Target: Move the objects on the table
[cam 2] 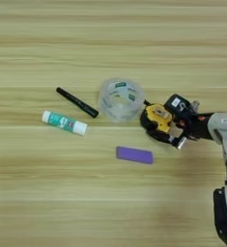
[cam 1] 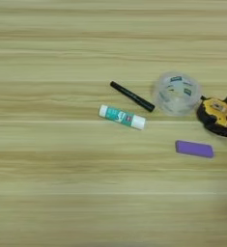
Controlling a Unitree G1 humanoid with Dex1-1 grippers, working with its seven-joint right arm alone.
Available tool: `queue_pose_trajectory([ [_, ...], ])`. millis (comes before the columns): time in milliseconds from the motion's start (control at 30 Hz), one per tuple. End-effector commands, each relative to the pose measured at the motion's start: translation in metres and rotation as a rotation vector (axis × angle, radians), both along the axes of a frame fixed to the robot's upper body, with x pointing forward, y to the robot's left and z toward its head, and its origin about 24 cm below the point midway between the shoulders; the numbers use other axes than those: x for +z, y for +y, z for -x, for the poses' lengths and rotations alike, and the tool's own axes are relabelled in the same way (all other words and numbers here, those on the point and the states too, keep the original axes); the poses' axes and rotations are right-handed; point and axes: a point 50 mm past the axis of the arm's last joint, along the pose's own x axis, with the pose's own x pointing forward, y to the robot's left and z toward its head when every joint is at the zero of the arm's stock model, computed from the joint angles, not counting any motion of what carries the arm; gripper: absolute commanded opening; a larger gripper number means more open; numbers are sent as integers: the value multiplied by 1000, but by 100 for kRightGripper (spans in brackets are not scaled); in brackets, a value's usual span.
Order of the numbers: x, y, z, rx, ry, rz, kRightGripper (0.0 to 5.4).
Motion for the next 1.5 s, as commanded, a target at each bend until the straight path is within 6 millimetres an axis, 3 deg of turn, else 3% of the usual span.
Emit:
queue_pose_trajectory([
  [33,51,-2,-20,10,-209,-7,539],
  [433,85,11,-20,106,-350,-104,539],
  [867,105,57,5,392,-422,-164,539],
  [1133,104,69,20,491,-371,-155,539],
  [1500,91,69,38,547,-242,-117,539],
])
